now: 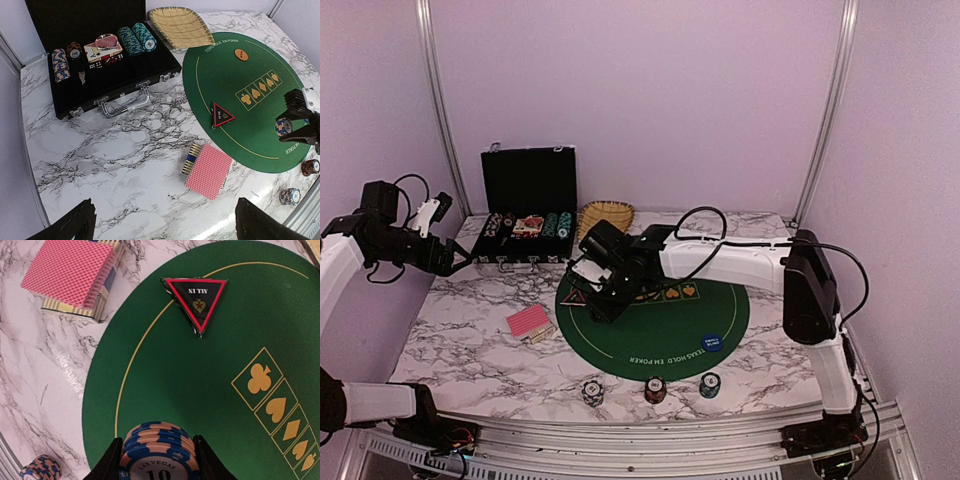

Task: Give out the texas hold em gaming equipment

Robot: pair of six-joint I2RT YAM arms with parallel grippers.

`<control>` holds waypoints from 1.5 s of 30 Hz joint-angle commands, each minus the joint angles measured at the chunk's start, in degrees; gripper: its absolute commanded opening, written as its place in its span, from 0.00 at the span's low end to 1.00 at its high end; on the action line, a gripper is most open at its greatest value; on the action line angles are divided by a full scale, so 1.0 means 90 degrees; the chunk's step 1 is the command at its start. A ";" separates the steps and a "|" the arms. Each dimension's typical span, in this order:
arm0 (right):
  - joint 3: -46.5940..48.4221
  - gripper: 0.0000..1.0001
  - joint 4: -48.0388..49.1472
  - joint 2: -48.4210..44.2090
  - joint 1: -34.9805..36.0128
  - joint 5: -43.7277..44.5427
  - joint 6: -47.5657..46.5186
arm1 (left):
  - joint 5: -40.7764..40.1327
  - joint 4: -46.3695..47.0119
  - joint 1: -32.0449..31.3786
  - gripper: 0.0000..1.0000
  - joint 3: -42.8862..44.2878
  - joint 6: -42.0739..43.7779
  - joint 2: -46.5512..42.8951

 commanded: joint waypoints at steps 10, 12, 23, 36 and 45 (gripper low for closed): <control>0.1362 0.18 0.0199 0.1478 -0.0395 -0.0172 0.0084 | 0.0101 -0.0181 0.0012 0.99 0.0147 0.0101 0.0069; 0.1468 0.19 0.0213 0.1601 -0.0408 -0.0164 0.0089 | 0.0119 -0.0181 0.0013 0.99 0.0147 0.0099 0.0090; 0.1393 0.48 0.0324 0.1784 -0.0412 -0.0184 0.0185 | 0.0118 -0.0181 0.0013 0.99 0.0157 0.0095 0.0084; 0.1118 0.63 0.0227 0.0937 -0.0318 0.0421 0.0116 | 0.0049 -0.0205 0.0009 0.99 0.0118 0.0078 0.0067; -0.0699 0.81 0.0568 -0.0680 0.0415 0.0437 0.0169 | -0.0347 -0.0201 0.0023 0.99 0.0102 0.0046 -0.0017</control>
